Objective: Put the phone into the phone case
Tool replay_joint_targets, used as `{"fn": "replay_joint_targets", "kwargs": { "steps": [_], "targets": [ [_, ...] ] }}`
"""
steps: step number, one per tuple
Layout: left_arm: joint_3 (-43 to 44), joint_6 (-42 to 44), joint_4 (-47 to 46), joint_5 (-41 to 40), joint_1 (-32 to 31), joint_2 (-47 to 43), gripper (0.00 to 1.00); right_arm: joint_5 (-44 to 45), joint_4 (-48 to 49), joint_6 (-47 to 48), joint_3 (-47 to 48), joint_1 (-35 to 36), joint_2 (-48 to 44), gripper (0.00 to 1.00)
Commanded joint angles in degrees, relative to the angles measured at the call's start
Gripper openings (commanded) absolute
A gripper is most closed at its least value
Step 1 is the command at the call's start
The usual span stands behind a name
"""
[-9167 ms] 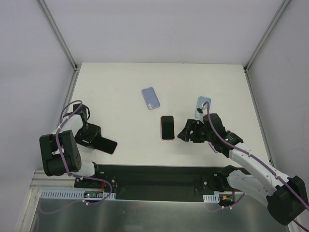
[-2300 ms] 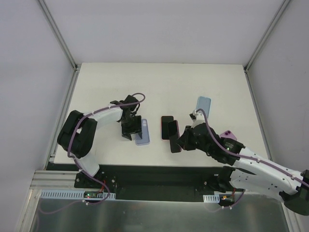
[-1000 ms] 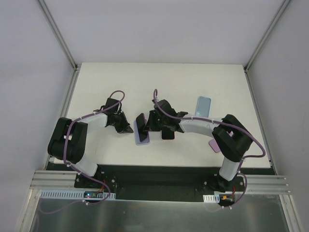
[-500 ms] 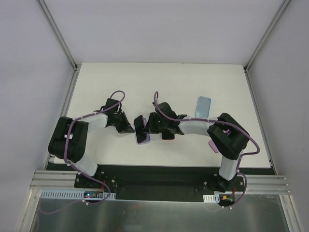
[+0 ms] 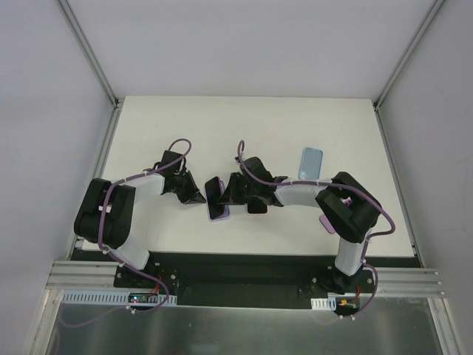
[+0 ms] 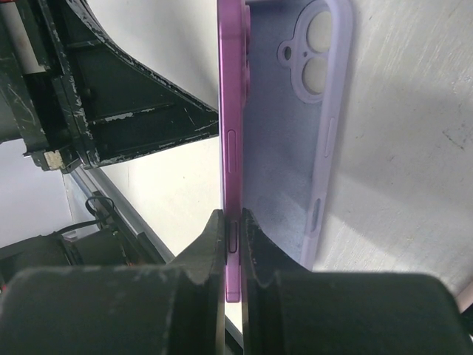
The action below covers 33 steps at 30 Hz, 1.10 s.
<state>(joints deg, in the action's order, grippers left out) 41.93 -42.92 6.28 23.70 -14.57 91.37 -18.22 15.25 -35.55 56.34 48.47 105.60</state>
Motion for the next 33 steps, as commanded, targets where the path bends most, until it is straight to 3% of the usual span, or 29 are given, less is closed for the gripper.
{"fn": "replay_joint_targets", "kwargs": {
  "steps": [1, 4, 7, 11, 15, 22, 26, 33],
  "targets": [
    [-1.7, 0.1, 0.5, -0.9, -0.7, 0.9, 0.00, -1.9, 0.7, -0.8, -0.9, 1.0, 3.3, 0.01],
    [-1.5, 0.1, 0.3, 0.1, -0.8, 1.1, 0.00, -2.2, 0.7, -1.1, -1.1, 0.9, 4.1, 0.01],
    [-1.7, 0.1, 0.2, 0.4, -0.8, -0.4, 0.12, -2.1, 0.7, -1.2, -1.8, 0.4, 4.2, 0.04],
    [-2.0, -0.5, 0.5, 0.3, -0.8, -3.3, 0.34, -1.9, 0.5, -1.1, -2.5, -0.2, 2.5, 0.06],
    [-1.6, -1.1, 1.0, 0.2, -0.8, -5.6, 0.43, -2.0, -0.9, -0.4, -2.0, -0.3, 2.5, 0.07],
    [-1.8, -1.1, 1.1, 0.3, -0.8, -5.7, 0.43, -2.5, -0.9, -0.4, -2.5, -0.3, 3.1, 0.07],
    [-1.6, -0.9, 1.1, 0.6, -0.8, -3.9, 0.38, -2.5, -1.0, -0.6, -2.5, -0.3, 3.0, 0.23],
    [-1.3, -0.9, 1.0, 0.8, -0.8, -3.3, 0.36, 0.2, -7.3, 1.2, -0.5, -0.4, 0.7, 0.29]
  ]
}}
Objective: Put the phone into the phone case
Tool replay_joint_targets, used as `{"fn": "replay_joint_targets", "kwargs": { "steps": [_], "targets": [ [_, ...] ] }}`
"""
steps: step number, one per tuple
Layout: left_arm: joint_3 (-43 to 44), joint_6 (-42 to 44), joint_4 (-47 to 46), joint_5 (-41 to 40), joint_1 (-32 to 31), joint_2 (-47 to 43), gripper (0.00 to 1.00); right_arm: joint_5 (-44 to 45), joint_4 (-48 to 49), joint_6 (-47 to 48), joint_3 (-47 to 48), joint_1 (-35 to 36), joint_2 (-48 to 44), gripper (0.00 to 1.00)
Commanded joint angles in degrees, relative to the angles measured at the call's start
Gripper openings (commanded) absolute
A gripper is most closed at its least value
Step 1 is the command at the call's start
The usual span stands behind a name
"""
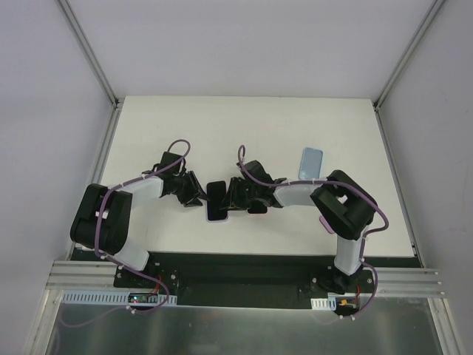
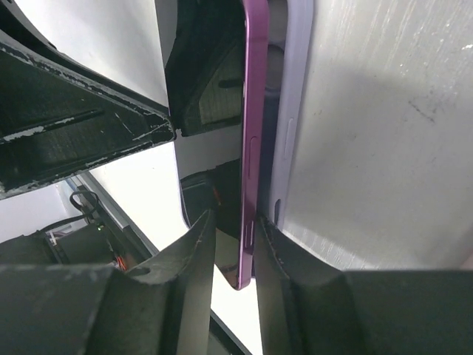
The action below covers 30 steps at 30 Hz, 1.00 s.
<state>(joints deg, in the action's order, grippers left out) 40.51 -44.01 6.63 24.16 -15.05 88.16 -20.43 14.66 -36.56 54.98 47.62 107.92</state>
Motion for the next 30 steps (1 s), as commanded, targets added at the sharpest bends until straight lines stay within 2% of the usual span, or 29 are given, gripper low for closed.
{"fn": "replay_joint_targets", "kwargs": {
  "steps": [1, 9, 16, 21, 25, 30],
  "targets": [
    [0.2, 0.2, 0.7, 0.3, -0.3, -0.1, 0.36, 2.8, -7.3, 2.6, 0.9, 0.6, -2.1, 0.30],
    [0.6, 1.9, 0.7, 1.1, -0.7, 1.9, 0.35, 4.8, -12.3, 4.0, 2.5, 0.6, -6.1, 0.38],
    [1.1, 3.1, 0.7, 0.5, -1.9, 4.2, 0.34, 8.0, -13.2, 4.0, 0.2, 1.0, -11.0, 0.47],
    [0.7, 3.1, 0.7, -1.0, -2.1, 3.5, 0.34, 10.6, -17.2, 5.2, 0.7, 0.9, -12.5, 0.58],
    [1.1, 3.1, 0.7, -0.8, -2.2, 3.6, 0.34, 12.0, -18.1, 5.5, 0.7, 0.9, -13.2, 0.74],
    [1.1, 3.1, 0.7, -0.4, -2.4, 3.5, 0.36, 11.5, -18.3, 6.2, 1.5, 0.7, -12.1, 0.77]
  ]
}}
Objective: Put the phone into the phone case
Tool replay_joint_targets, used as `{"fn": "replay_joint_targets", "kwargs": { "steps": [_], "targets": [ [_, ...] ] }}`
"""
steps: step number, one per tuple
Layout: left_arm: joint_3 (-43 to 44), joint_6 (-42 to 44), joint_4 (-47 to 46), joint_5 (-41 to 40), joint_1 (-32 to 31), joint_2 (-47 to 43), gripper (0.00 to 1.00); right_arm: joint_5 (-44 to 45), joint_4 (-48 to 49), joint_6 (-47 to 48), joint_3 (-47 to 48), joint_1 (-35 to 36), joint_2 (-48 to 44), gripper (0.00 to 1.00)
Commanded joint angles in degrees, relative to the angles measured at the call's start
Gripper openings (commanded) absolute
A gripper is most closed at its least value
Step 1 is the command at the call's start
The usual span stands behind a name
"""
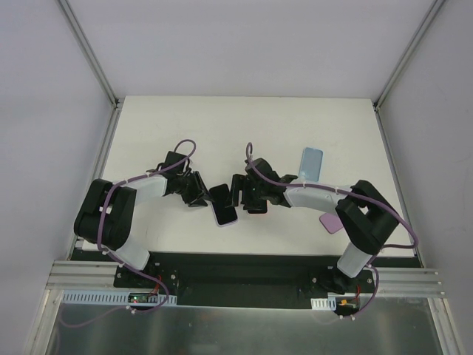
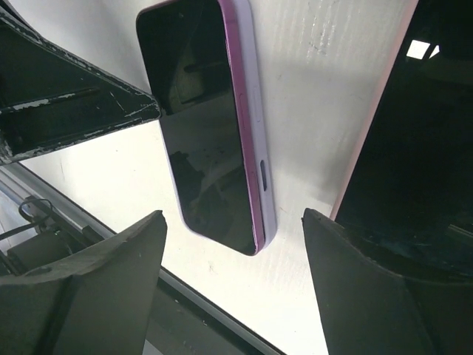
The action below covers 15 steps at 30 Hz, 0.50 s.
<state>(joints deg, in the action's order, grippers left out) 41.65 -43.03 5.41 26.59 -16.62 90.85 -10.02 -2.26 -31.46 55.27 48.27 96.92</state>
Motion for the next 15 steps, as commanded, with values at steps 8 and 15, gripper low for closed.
{"fn": "replay_joint_targets", "kwargs": {
  "steps": [8, 15],
  "targets": [
    [1.1, 2.0, 1.9, -2.7, -1.4, 3.0, 0.36, -2.4, 1.9, 2.9, 3.1, 0.2, 2.7, 0.75],
    [1.1, 1.8, 1.9, -2.8, -2.1, 3.8, 0.32, -3.3, 2.0, 3.3, 5.4, 0.3, 6.9, 0.75]
  ]
}}
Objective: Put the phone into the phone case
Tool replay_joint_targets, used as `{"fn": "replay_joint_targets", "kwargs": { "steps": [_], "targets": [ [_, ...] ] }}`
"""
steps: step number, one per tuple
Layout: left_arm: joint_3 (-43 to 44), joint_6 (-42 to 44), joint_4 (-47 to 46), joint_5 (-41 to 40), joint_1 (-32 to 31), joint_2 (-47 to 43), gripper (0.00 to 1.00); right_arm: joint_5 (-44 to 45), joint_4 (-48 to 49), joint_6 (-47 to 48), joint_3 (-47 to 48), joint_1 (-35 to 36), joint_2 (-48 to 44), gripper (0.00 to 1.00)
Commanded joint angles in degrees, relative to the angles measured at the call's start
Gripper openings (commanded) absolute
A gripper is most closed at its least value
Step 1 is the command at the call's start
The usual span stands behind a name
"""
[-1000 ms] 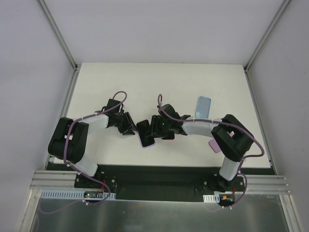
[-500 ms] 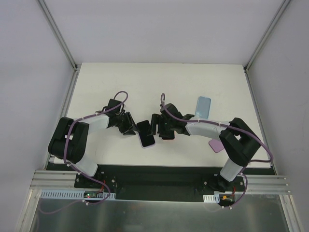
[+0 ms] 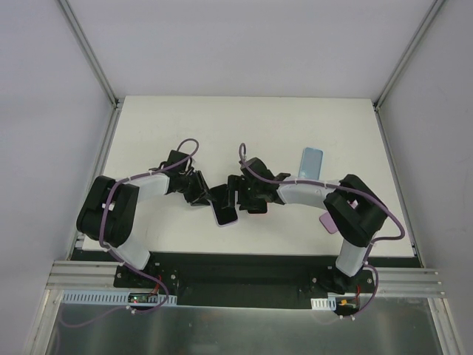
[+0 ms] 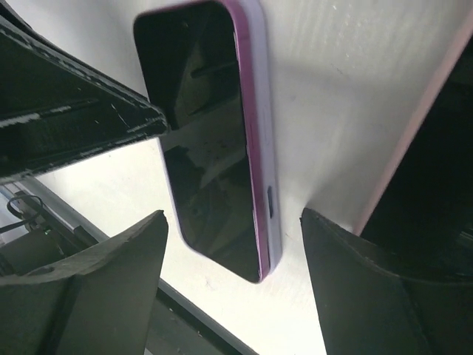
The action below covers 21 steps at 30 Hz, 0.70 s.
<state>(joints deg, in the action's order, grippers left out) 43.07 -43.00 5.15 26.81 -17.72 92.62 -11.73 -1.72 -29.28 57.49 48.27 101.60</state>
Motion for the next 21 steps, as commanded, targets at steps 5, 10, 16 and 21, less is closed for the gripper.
{"fn": "replay_joint_targets", "kwargs": {
  "steps": [5, 10, 16, 21],
  "targets": [
    [-0.6, 1.8, 2.2, -2.6, -1.0, 2.1, 0.22, -3.0, 4.3, 0.8, 3.5, 0.6, 3.8, 0.75],
    [-1.2, 1.3, 2.1, -2.5, -1.0, 1.5, 0.14, -6.1, 8.1, -0.7, 2.5, 0.6, 4.4, 0.75],
    [-1.8, 1.0, 2.2, -1.9, -1.0, -0.3, 0.13, -13.8, 20.3, -5.3, -1.6, -1.2, 3.9, 0.75],
    [-1.6, 0.6, 2.1, 0.8, -1.0, -0.2, 0.11, -15.8, 24.2, -7.0, -4.1, -2.0, 3.6, 0.73]
  ]
}}
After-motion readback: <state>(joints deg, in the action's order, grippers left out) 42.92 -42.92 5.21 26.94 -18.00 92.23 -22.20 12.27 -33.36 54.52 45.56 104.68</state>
